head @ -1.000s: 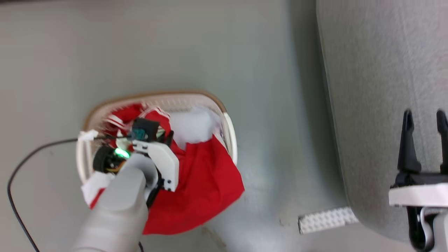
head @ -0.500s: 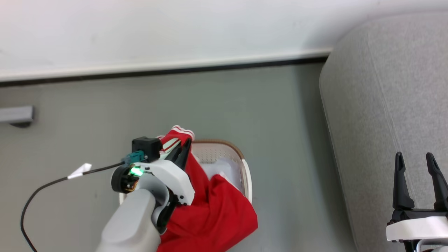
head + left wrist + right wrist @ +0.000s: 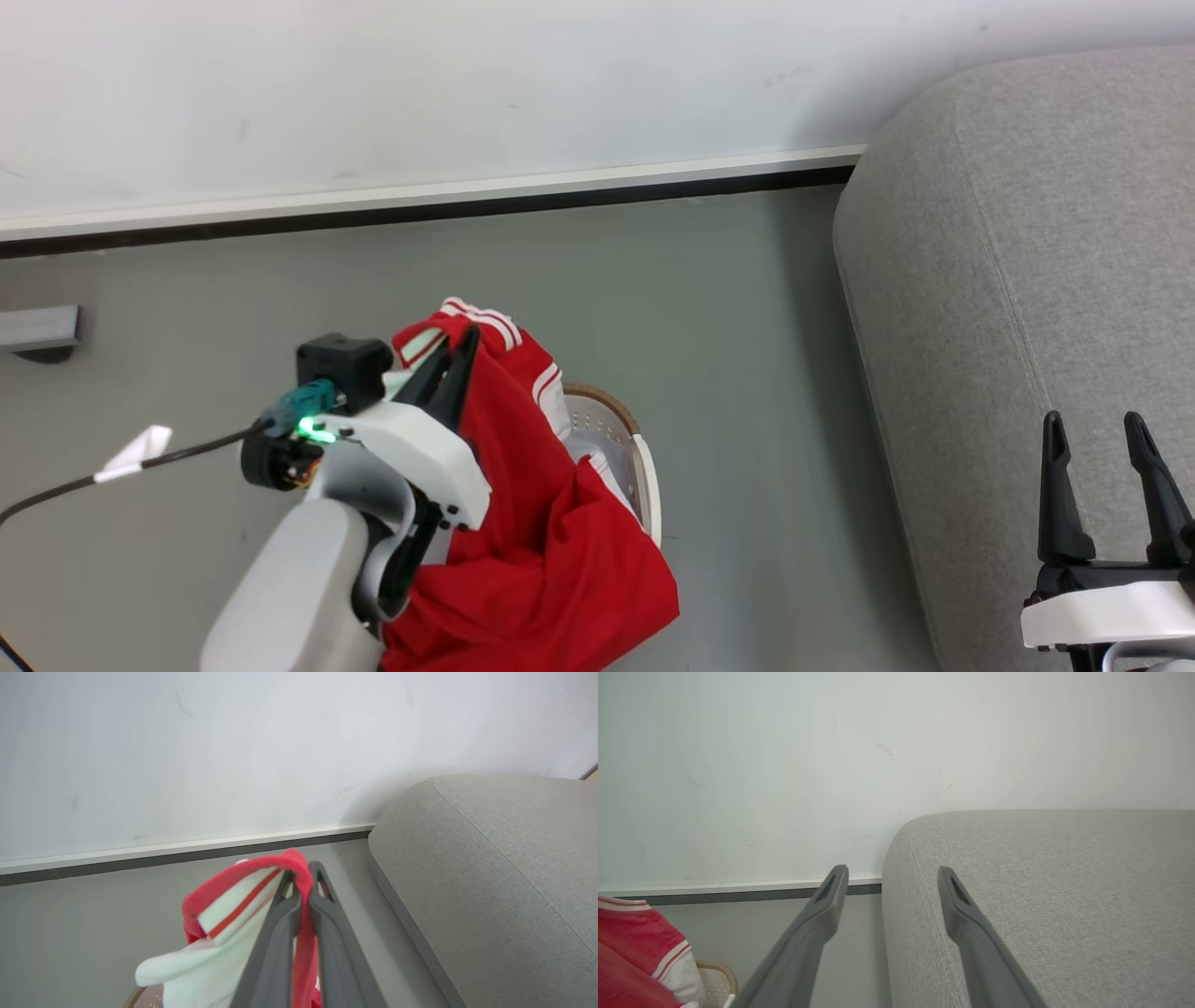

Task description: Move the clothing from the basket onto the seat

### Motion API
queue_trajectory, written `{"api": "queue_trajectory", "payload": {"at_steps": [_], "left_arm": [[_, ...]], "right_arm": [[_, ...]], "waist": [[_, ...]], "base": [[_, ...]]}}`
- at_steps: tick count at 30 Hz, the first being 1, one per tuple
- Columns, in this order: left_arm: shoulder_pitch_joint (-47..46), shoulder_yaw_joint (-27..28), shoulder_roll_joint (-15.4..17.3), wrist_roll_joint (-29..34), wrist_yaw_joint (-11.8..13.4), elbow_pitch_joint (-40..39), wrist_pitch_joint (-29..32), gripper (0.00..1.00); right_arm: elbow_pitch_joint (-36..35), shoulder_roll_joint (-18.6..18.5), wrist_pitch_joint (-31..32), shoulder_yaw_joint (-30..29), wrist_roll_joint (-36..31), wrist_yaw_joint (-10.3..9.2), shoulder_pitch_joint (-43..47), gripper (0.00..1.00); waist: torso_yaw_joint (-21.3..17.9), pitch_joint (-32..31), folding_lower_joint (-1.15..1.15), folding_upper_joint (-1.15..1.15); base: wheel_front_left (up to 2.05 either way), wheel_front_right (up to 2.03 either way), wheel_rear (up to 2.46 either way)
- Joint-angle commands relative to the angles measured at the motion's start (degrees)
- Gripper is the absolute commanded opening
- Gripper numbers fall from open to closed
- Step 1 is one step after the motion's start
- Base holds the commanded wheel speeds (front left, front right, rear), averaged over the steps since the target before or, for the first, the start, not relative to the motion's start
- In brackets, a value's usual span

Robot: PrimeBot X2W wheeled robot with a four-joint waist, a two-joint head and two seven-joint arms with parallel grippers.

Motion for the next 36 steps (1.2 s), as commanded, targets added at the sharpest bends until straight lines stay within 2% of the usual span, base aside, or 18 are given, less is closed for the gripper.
{"api": "queue_trajectory", "payload": {"at_steps": [1,7,18,26,36], "left_arm": [[0.5,0.3,0.7,0.6,0.4,-1.5,0.2,0.0],[-0.3,0.7,2.1,1.3,1.8,-6.5,1.5,0.0],[-3.3,1.2,3.0,2.5,2.8,-9.4,-0.1,0.0],[-3.7,0.9,3.5,2.6,3.3,-14.9,0.0,0.0],[-0.5,0.2,3.8,1.4,4.1,-23.1,1.8,0.0]], "right_arm": [[0.1,0.0,0.0,0.1,0.2,-0.14,0.5,1.0],[0.2,0.0,0.0,0.5,0.6,-0.14,-0.1,1.0],[0.7,0.0,0.0,1.9,1.2,-0.14,-0.5,1.0],[0.8,0.0,0.0,1.6,0.2,-0.14,0.9,1.0],[0.2,0.0,0.0,1.9,-1.6,-0.14,3.9,1.0]], "waist": [[-0.3,0.2,0.01,0.0],[-1.0,1.3,0.01,0.0],[-1.9,2.1,0.01,0.0],[-2.1,-0.6,0.01,0.0],[-1.5,-7.9,0.01,0.0]], "base": [[0.0,0.0,0.0],[0.0,0.0,0.0],[0.0,0.0,0.0],[0.0,0.0,0.0],[0.0,0.0,0.0]]}}
